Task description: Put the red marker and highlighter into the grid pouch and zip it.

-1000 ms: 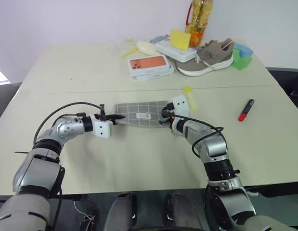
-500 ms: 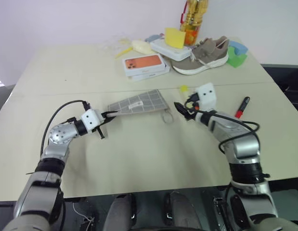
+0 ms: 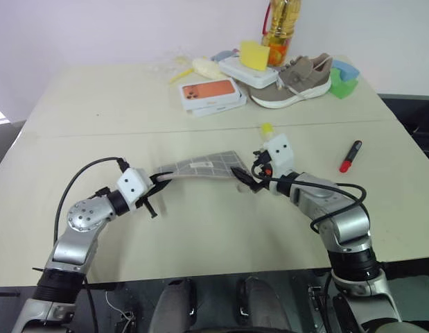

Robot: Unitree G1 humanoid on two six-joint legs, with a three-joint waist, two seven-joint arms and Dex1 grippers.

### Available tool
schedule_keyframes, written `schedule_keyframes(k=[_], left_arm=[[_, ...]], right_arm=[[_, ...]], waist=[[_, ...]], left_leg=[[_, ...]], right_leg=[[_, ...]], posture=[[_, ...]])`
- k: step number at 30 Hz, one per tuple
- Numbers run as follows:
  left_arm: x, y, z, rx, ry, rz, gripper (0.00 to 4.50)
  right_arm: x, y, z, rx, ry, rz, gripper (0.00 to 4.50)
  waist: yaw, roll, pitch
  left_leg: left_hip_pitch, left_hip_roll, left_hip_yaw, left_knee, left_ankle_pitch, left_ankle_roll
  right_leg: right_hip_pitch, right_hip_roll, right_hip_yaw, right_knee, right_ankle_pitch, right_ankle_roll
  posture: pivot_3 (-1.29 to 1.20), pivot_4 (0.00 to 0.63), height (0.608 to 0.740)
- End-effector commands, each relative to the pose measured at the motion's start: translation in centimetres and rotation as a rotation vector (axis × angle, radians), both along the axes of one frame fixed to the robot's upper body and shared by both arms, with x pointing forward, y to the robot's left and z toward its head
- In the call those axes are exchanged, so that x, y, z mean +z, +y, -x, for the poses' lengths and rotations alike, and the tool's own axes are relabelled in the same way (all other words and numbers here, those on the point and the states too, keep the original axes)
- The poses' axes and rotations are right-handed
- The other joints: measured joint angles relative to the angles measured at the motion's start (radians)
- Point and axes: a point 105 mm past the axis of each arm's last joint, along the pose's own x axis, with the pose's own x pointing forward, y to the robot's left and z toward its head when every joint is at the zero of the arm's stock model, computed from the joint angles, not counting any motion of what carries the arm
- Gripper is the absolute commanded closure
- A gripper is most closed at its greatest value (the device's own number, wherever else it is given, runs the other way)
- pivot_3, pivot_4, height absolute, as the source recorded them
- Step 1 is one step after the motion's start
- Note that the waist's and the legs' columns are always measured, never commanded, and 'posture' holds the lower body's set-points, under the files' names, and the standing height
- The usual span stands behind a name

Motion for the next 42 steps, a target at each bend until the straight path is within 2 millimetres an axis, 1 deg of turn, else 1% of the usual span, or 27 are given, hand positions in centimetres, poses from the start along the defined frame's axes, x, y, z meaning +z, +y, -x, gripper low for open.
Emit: schedule_keyframes(k=[1,4,6,9,11,14,16,20,21,23,27,29,30,32,35,37,42], left_arm=[[0.7,0.4,-0.1,0.036,-0.039,-0.010,4.50],[0.3,0.5,-0.3,0.054,-0.033,-0.011,4.50],[0.1,0.3,-0.4,0.064,-0.028,-0.006,4.50],[-0.2,0.0,-0.4,0.073,-0.026,-0.007,4.50],[-0.3,-0.2,-0.4,0.073,-0.025,-0.002,4.50],[-0.4,-0.9,-0.2,0.062,-0.024,0.010,4.50],[-0.4,-1.1,-0.1,0.059,-0.026,0.016,4.50],[-0.3,-1.4,-0.1,0.055,-0.030,0.020,4.50],[-0.3,-1.5,-0.1,0.054,-0.030,0.021,4.50],[-0.3,-1.5,0.0,0.055,-0.031,0.022,4.50],[-0.4,-1.5,0.0,0.058,-0.032,0.021,4.50],[-0.4,-1.6,0.0,0.058,-0.033,0.021,4.50],[-0.4,-1.7,0.0,0.058,-0.033,0.022,4.50],[-0.4,-1.8,-0.1,0.056,-0.033,0.022,4.50],[-0.5,-2.3,-0.1,0.049,-0.034,0.024,4.50],[-0.5,-2.7,-0.1,0.041,-0.033,0.027,4.50],[-0.2,-4.2,-0.2,0.011,-0.031,0.047,4.50]], right_arm=[[1.6,-0.7,0.1,-0.009,-0.049,-0.027,0.10],[2.6,-1.1,0.9,0.020,-0.066,-0.078,0.10],[2.9,-1.2,1.5,0.049,-0.062,-0.101,0.10],[2.4,-1.0,2.4,0.082,-0.033,-0.103,0.10],[1.8,-0.8,2.6,0.083,-0.008,-0.099,0.10],[0.4,-0.3,1.9,0.029,0.043,-0.105,0.10],[-0.3,-0.1,1.4,-0.005,0.064,-0.116,0.10],[-0.6,0.1,0.5,-0.052,0.074,-0.145,0.10],[-0.6,0.2,0.3,-0.054,0.075,-0.151,0.32],[-0.5,0.3,0.2,-0.051,0.076,-0.159,0.97],[-0.3,0.8,0.2,-0.032,0.072,-0.167,2.99],[-0.1,1.1,0.2,-0.020,0.064,-0.162,4.12],[0.0,1.4,0.2,-0.010,0.059,-0.158,4.45],[0.1,1.9,0.4,0.013,0.047,-0.132,4.45],[0.3,3.0,0.8,0.082,0.013,-0.035,4.45],[0.4,3.9,1.2,0.126,-0.006,0.000,4.45],[1.3,7.8,3.3,0.331,-0.061,0.072,4.45]], waist=[[-0.001,0.000,0.000],[0.001,0.000,0.000],[0.000,0.000,0.000],[0.000,0.000,0.000],[0.000,0.000,0.000],[-0.001,0.000,0.000],[-0.001,0.000,0.000],[0.000,0.000,0.000],[0.001,0.000,0.000],[0.001,0.000,0.000],[0.000,0.000,0.000],[0.000,0.000,0.000],[-0.001,0.000,0.000],[-0.001,0.000,0.000],[0.000,0.000,0.000],[0.000,0.000,0.000],[-0.001,0.000,0.000]], left_leg=[[0.000,0.000,0.000,0.000,0.000,0.000],[0.000,0.000,0.000,0.000,0.000,0.000],[0.000,0.000,0.000,0.000,0.000,0.000],[0.000,0.000,0.000,0.000,0.000,0.000],[0.000,0.000,0.000,0.000,0.000,0.000],[0.000,0.000,0.000,0.000,0.000,0.000],[0.000,0.000,0.000,0.000,0.000,0.000],[0.000,0.000,0.000,0.000,0.000,0.000],[0.000,0.000,0.000,0.000,0.000,0.000],[0.000,0.000,0.000,0.000,0.000,0.000],[0.000,0.000,0.000,0.000,0.000,0.000],[0.000,0.000,0.000,0.000,0.000,0.000],[0.000,0.000,0.000,0.000,0.000,0.000],[0.000,0.000,0.000,0.000,0.000,0.000],[0.000,0.000,0.000,0.000,0.000,0.000],[0.000,0.000,0.000,0.000,0.000,0.000],[0.000,0.000,0.000,0.000,0.000,0.000]], right_leg=[[0.000,0.000,0.000,0.000,0.000,0.000],[0.000,0.000,0.000,0.000,0.000,0.000],[0.000,0.000,0.000,0.000,0.000,0.000],[0.000,0.000,0.000,0.000,0.000,0.000],[0.000,0.000,0.000,0.000,0.000,0.000],[0.000,0.000,0.000,0.000,0.000,0.000],[0.000,0.000,0.000,0.000,0.000,0.000],[0.000,0.000,0.000,0.000,0.000,0.000],[0.000,0.000,0.000,0.000,0.000,0.000],[0.000,0.000,0.000,0.000,0.000,0.000],[0.000,0.000,0.000,0.000,0.000,0.000],[0.000,0.000,0.000,0.000,0.000,0.000],[0.000,0.000,0.000,0.000,0.000,0.000],[0.000,0.000,0.000,0.000,0.000,0.000],[0.000,0.000,0.000,0.000,0.000,0.000],[0.000,0.000,0.000,0.000,0.000,0.000],[0.000,0.000,0.000,0.000,0.000,0.000]], posture=[[0.00,0.150,0.740],[0.00,0.150,0.740],[0.00,0.150,0.740],[0.00,0.150,0.740],[0.00,0.150,0.740],[0.00,0.150,0.740],[0.00,0.150,0.740],[0.00,0.150,0.740],[0.00,0.150,0.740],[0.00,0.150,0.740],[0.00,0.150,0.740],[0.00,0.150,0.740],[0.00,0.150,0.740],[0.00,0.150,0.740],[0.00,0.150,0.740],[0.00,0.150,0.740],[0.00,0.150,0.740]])
